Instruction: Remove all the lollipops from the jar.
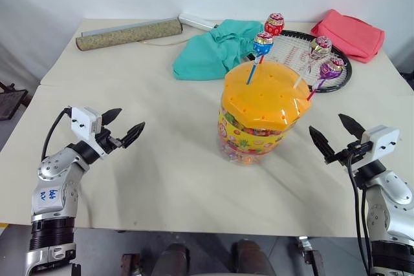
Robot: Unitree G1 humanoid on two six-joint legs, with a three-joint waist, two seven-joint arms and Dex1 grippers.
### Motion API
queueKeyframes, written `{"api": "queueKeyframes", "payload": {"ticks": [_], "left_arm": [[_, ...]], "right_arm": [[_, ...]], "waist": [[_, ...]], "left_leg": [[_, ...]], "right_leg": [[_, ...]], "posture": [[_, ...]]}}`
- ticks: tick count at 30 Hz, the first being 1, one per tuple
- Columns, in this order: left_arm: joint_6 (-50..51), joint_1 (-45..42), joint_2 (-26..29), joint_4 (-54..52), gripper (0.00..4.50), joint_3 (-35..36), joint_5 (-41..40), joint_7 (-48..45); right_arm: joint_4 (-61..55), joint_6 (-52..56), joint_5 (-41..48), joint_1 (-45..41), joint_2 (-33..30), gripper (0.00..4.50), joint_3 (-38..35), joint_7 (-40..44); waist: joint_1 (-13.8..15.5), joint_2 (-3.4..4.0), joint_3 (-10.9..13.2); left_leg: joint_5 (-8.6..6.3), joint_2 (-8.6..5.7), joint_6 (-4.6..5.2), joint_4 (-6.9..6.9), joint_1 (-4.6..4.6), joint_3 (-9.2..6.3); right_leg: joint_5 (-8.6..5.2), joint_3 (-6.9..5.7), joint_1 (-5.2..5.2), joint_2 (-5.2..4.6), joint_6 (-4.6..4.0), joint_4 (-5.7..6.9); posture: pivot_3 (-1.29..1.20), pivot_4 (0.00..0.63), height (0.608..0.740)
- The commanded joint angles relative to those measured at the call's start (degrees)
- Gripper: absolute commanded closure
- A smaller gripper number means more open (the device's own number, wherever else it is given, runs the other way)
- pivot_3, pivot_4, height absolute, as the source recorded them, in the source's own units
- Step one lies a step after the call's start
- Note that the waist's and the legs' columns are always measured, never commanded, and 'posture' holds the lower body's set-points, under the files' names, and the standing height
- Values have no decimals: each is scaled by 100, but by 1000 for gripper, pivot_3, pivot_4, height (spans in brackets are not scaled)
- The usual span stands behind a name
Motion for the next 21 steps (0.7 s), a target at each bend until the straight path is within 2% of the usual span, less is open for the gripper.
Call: {"api": "queueKeyframes", "payload": {"ticks": [1,3,6,9,13,14,17,21], "left_arm": [[-169,-61,119,-38,0,-2,173,58],[-184,-149,88,-10,0,56,8,-81],[55,-270,238,-157,0,113,-596,-870],[1033,-426,745,-530,0,50,-1408,-1793],[1960,-945,1289,-866,0,-49,-2104,-2382],[2118,-1143,1367,-937,0,-116,-2200,-2477],[2530,-1808,1344,-984,0,-301,-2463,-2544],[2771,-2544,1018,-903,0,-595,-2554,-2482]], "right_arm": [[-186,-84,86,-73,-89,22,-74,15],[-250,8,182,-87,-154,22,-92,111],[-638,439,698,32,-453,22,-330,427],[-1266,1082,1386,491,-986,22,-849,794],[-1915,1841,2200,1078,-1538,22,-1718,1002],[-2077,2018,2368,1178,-1652,201,-1903,1004],[-2456,2388,2686,1351,-1807,894,-2236,888],[-2810,2576,2841,1311,-1753,894,-2397,572]], "waist": [[0,0,0],[2,0,0],[16,0,0],[15,0,0],[33,-1,1],[34,-1,1],[22,-1,1],[16,-1,1]], "left_leg": [[0,0,0,0,0,0],[0,0,0,0,0,0],[2,-5,3,1,-4,-1],[4,-9,6,-3,-8,-7],[5,-14,13,-5,-6,-16],[6,-16,16,-3,-12,-16],[9,-17,22,-2,-6,-9],[10,-17,24,1,-7,12]], "right_leg": [[0,0,0,0,0,0],[0,0,0,0,0,0],[0,-2,-2,-7,0,0],[0,-8,-1,-13,0,-1],[2,-15,16,-17,3,-7],[2,-16,16,-18,4,-10],[6,-15,29,-17,12,-18],[8,-15,31,-13,16,-17]], "posture": [[0,150,740],[0,150,740],[0,150,740],[0,150,740],[0,150,740],[0,150,740],[0,150,740],[0,150,740]]}}
